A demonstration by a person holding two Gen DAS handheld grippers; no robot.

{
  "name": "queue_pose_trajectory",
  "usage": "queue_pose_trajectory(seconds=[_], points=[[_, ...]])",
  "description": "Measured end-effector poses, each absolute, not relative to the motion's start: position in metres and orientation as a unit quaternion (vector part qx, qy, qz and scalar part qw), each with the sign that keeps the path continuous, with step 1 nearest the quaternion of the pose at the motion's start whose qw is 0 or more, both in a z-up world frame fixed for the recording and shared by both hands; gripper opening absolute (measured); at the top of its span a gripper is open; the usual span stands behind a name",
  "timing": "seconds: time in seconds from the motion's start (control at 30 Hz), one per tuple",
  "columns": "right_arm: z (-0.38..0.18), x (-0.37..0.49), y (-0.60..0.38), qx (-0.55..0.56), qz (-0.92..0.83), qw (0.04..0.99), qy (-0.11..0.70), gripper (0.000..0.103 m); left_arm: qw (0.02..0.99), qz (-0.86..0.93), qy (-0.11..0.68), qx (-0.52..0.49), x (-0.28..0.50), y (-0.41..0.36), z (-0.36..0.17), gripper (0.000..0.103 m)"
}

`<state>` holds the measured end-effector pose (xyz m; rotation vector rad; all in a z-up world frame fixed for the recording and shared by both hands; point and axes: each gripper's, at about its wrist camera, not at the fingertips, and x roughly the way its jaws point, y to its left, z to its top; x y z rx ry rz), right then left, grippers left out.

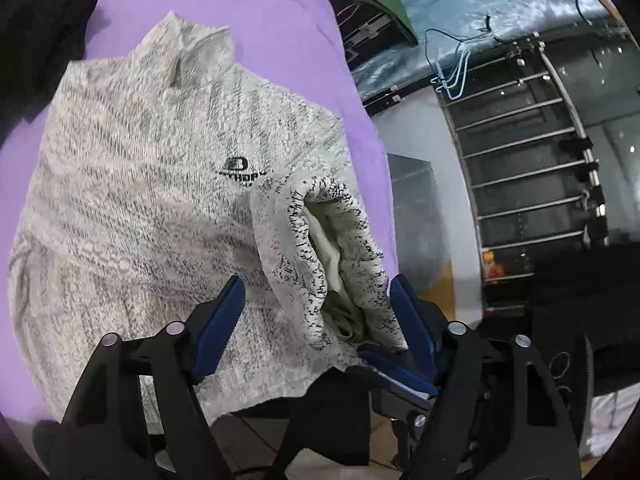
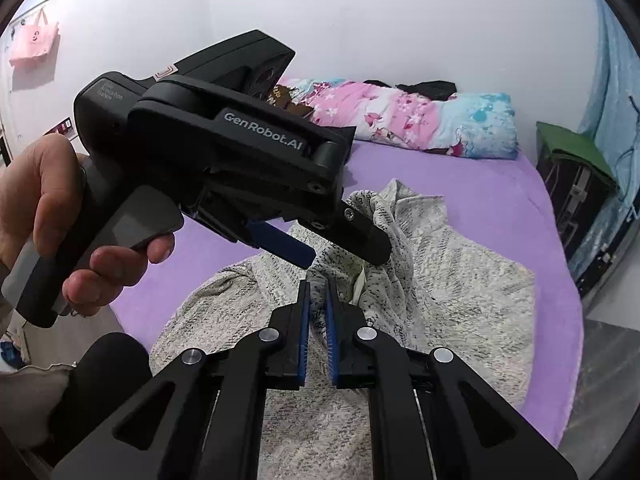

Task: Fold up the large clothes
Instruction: 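Close the left tool on the cuff while the right tool opens and releases, then carry the sleeve across the sweater body with the left tool and open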

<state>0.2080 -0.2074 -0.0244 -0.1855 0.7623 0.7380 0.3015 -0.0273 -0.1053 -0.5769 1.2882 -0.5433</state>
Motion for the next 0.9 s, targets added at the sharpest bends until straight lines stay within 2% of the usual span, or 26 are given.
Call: queue_pose_trajectory(seconds=[0.13, 0.23, 0.3, 0.33, 0.47, 0.57, 0.67, 0.73, 0.77, 0.8, 0.83, 0.9], points=[[-0.033, 0.208, -0.197, -0.097, 0.357, 0.852, 0.371, 0.007, 0.703, -0.258, 0.593, -0.295, 0.306, -0.022, -0.121, 0.069], [-0.038, 0.209, -0.193, -0.098, 0.358, 0.848, 0.377, 0.006, 0.689, -0.264, 0.603, -0.303, 0.31, -0.028, -0.133, 0.054], [-0.039, 0.214, -0.192, -0.098, 0.358, 0.847, 0.381, 0.003, 0.689, -0.266, 0.604, -0.3, 0.31, -0.029, -0.138, 0.04], [-0.04, 0.217, -0.191, -0.099, 0.357, 0.847, 0.382, 0.002, 0.688, -0.268, 0.603, -0.302, 0.311, -0.029, -0.14, 0.039], [-0.043, 0.218, -0.186, -0.108, 0.355, 0.845, 0.384, 0.002, 0.684, -0.263, 0.603, -0.314, 0.312, -0.02, -0.148, 0.02], [-0.043, 0.214, -0.183, -0.106, 0.365, 0.843, 0.381, 0.001, 0.686, -0.259, 0.6, -0.32, 0.312, -0.01, -0.155, 0.014], [-0.04, 0.208, -0.18, -0.107, 0.371, 0.844, 0.372, 0.002, 0.684, -0.261, 0.593, -0.336, 0.311, 0.003, -0.161, 0.014], [-0.04, 0.206, -0.181, -0.106, 0.38, 0.843, 0.367, 0.01, 0.684, -0.264, 0.585, -0.348, 0.31, 0.012, -0.162, 0.014], [-0.04, 0.205, -0.181, -0.106, 0.381, 0.842, 0.366, 0.027, 0.686, -0.264, 0.58, -0.352, 0.309, 0.019, -0.161, 0.014], [-0.04, 0.203, -0.182, -0.103, 0.384, 0.842, 0.365, 0.036, 0.687, -0.264, 0.576, -0.355, 0.309, 0.025, -0.16, 0.014], [-0.04, 0.203, -0.183, -0.101, 0.386, 0.843, 0.362, 0.05, 0.689, -0.264, 0.572, -0.358, 0.308, 0.031, -0.16, 0.014], [-0.041, 0.2, -0.185, -0.096, 0.39, 0.842, 0.359, 0.054, 0.692, -0.261, 0.564, -0.366, 0.307, 0.046, -0.158, 0.014]])
